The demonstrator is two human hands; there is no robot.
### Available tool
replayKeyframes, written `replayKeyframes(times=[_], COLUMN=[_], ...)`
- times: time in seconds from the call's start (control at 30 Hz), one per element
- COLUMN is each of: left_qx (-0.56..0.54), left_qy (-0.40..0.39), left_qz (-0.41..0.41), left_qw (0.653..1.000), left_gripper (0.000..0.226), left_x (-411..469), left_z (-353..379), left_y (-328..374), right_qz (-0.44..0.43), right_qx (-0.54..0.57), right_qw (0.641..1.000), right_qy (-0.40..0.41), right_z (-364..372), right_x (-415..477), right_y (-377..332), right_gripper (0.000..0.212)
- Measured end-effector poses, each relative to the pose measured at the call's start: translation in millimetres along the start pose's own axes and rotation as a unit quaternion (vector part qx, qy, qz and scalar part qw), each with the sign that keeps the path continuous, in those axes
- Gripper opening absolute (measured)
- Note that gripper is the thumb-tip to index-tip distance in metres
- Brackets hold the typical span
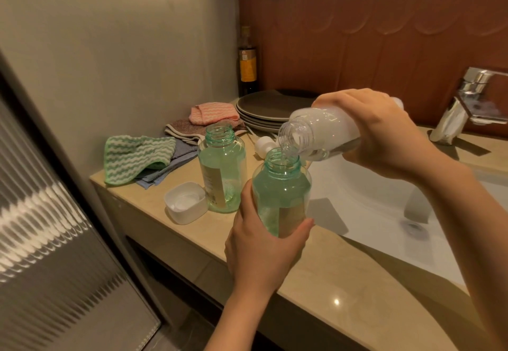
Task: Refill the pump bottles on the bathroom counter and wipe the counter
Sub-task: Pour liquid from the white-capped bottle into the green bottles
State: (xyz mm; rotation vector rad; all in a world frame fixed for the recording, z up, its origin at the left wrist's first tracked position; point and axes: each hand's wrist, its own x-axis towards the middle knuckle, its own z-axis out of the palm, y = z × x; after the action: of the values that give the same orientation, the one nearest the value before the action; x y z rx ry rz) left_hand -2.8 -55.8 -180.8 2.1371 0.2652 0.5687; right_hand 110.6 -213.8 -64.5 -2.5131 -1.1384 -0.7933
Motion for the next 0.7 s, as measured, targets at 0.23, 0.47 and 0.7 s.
replayKeyframes(times=[0.23,0.47,0.7], left_qx=[-0.003,-0.005,-0.006], left_qy=[0.000,-0.004,-0.008], left_qz=[-0.008,-0.010,-0.013], left_qw=[1.000,1.000,1.000], left_gripper=[0.104,0.106,0.107], left_x=[0.2,-0.6,-1.2], left_z=[-0.1,-1.3,-1.6], left_y=[1.7,2.7,3.2], right_qz=[-0.001,-0.003,0.000], right_qx=[-0.003,-0.008,-0.013], right_qw=[1.000,1.000,1.000], right_qy=[0.001,0.001,0.001], right_z=[-0.4,0.3,-1.5], right_x=[-0.1,-0.2,-0.3], right_y=[-1.7,-2.2,-2.2], right_gripper=[0.075,0.075,0.075])
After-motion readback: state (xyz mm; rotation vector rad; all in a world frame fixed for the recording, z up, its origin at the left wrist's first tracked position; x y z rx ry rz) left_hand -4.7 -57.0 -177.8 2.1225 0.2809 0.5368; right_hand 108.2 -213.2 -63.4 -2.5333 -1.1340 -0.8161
